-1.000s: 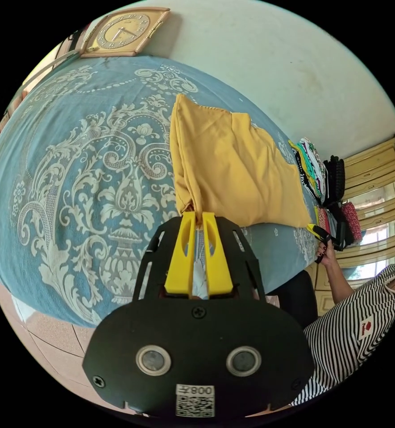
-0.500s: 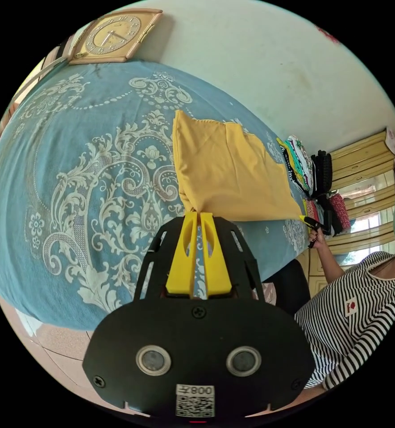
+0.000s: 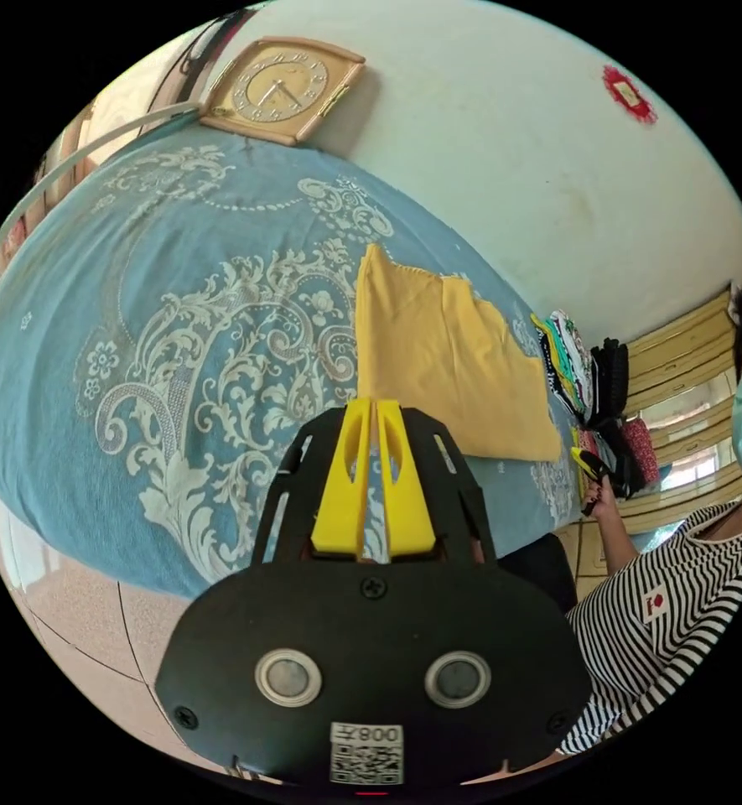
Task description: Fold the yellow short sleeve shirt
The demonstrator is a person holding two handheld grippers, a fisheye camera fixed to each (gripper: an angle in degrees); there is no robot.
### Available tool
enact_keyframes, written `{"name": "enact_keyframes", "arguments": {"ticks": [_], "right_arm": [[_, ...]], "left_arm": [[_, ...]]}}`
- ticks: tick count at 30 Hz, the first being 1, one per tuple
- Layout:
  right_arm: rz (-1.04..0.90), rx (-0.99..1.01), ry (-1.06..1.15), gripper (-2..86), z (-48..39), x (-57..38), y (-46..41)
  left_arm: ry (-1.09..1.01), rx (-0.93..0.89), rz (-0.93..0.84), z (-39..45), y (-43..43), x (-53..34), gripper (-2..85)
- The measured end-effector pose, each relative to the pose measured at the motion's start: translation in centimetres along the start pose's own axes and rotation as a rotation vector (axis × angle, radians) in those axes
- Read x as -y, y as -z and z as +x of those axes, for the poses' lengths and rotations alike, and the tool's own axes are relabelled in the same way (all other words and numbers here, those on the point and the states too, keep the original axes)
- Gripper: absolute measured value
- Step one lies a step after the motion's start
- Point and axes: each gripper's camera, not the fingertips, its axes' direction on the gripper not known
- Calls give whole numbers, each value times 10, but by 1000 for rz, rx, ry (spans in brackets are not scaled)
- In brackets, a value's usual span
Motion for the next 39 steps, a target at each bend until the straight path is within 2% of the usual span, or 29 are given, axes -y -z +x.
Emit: {"name": "enact_keyframes", "arguments": {"ticks": [2, 4, 6, 8, 13, 19, 24, 26, 28, 34, 36, 37, 39], "right_arm": [[9, 4, 117, 2, -53, 4, -17], [-87, -29, 238, 1, -98, 13, -52], [-198, -158, 347, 1, -135, 16, -94], [-262, -419, 377, 0, -152, 8, -139], [-188, -315, 265, 0, -154, -5, -136], [-100, -376, 422, 1, -231, 27, -162], [-146, -450, 529, 2, -274, 85, -235], [-188, -529, 543, 2, -282, 103, -269], [-220, -592, 537, 1, -279, 108, -289], [-92, -532, 479, 1, -278, 102, -275], [-137, -549, 497, 1, -279, 99, -286], [-189, -576, 489, 1, -273, 100, -299], [-165, -551, 475, 2, -269, 100, -297]], "left_arm": [[-95, -19, 13, 38, -8, 11, 7], [-186, 6, -48, 69, -28, 22, 6], [-259, 73, -125, 95, -53, 30, 5], [-303, 185, -220, 113, -82, 32, 5], [-244, 132, -156, 133, -68, 33, 3], [-341, 90, -23, 200, -60, 68, 3], [-378, 172, -80, 247, -109, 119, 2], [-378, 253, -111, 266, -128, 134, 2], [-388, 257, -119, 278, -134, 140, 3], [-407, 244, -32, 323, -118, 144, 3], [-403, 293, -115, 331, -130, 148, 4], [-399, 267, -78, 337, -127, 149, 4], [-352, 249, -107, 345, -124, 155, 5]]}}
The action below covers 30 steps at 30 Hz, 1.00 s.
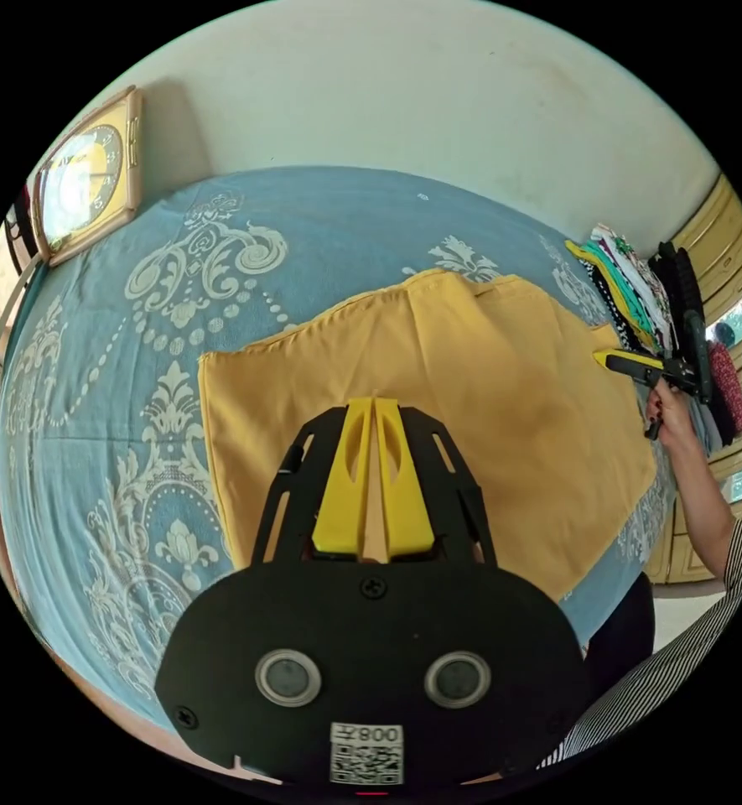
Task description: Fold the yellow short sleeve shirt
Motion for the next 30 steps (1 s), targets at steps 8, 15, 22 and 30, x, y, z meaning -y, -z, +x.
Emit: {"name": "enact_keyframes", "arguments": {"ticks": [8, 15, 22, 30], "right_arm": [[166, 227, -167, 16, 63, -127, 56], [60, 438, -393, 77, 116, -274, 36], [61, 573, -449, 45, 145, -303, -11], [146, 732, -415, 22, 173, -317, -17]], "left_arm": [[-210, -250, 68, 109, 51, -24, 20], [-487, -411, -3, 249, 59, -46, 66], [-716, -429, -26, 386, 61, -32, 92], [-953, -222, 40, 486, 74, -31, 108]]}}
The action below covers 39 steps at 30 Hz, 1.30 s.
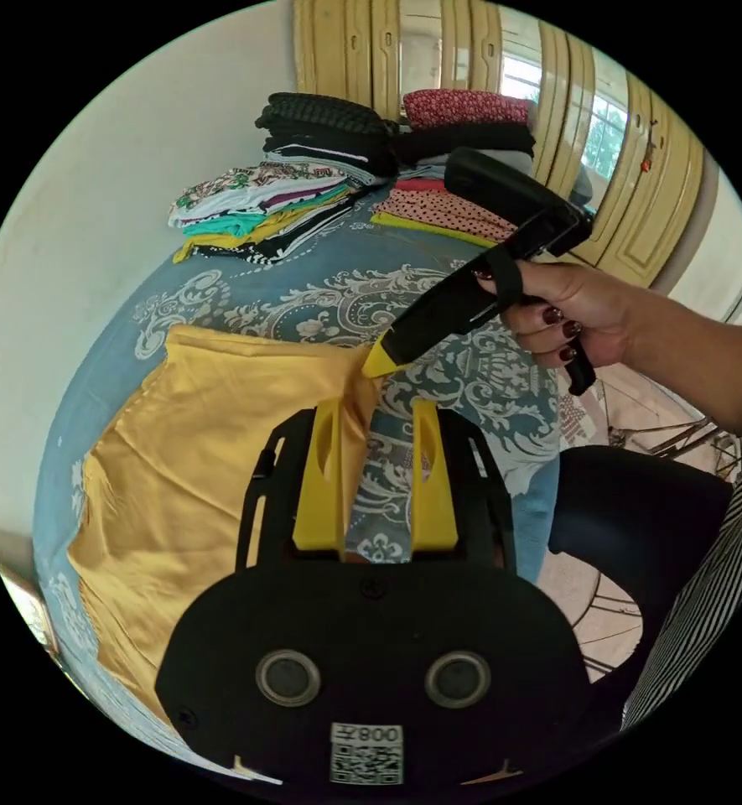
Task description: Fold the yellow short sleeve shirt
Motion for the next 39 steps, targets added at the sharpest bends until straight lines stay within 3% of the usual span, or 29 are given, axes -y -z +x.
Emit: {"name": "enact_keyframes", "arguments": {"ticks": [4, 6, 11, 14, 28, 39], "right_arm": [[-18, 57, 59, 26, -2, 6, -3], [-8, 74, 84, 31, -1, 9, -2], [119, 118, 2, 52, 47, 24, 22], [152, 162, -60, 74, 78, 46, 21], [90, 228, -115, 104, 109, 171, -31], [12, 54, -78, 69, 71, 240, -63]], "left_arm": [[-20, 236, -51, 21, 1, 22, 58], [20, 250, -27, 21, 10, 23, 39], [334, 86, 108, -20, 47, 4, 27], [416, 52, 162, -32, 60, -5, 26], [392, 19, 154, -22, 55, -24, 24], [362, -6, 158, -24, 40, -60, 25]]}}
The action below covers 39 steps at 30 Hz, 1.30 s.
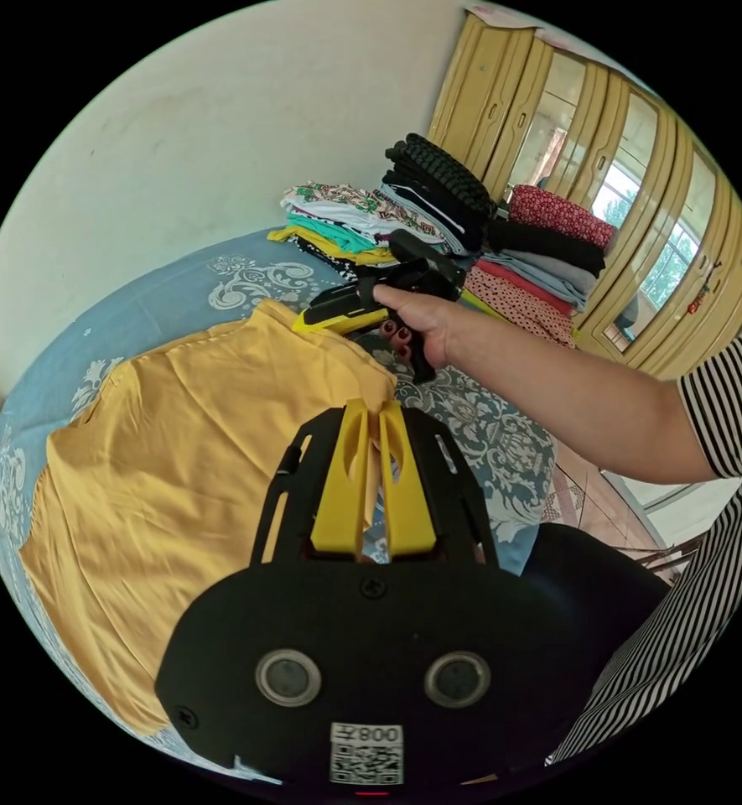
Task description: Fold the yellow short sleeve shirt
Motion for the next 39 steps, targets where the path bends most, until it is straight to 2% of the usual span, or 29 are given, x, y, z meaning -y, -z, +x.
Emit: {"name": "enact_keyframes", "arguments": {"ticks": [6, 12, 21, 32, 39], "right_arm": [[-30, -20, -3, 22, -28, 27, -17], [30, -16, 31, 9, -81, 32, -12], [120, 55, 192, 6, -224, 40, -23], [-11, 130, 374, 5, -421, 68, -155], [-133, 89, 447, 6, -514, 77, -252]], "left_arm": [[12, -20, 10, -17, -3, -30, 25], [55, -42, 55, -43, 8, -72, 24], [176, -40, 168, -100, 50, -162, 24], [496, 58, 275, -202, 111, -334, 22], [658, 80, 302, -247, 119, -429, 22]]}}
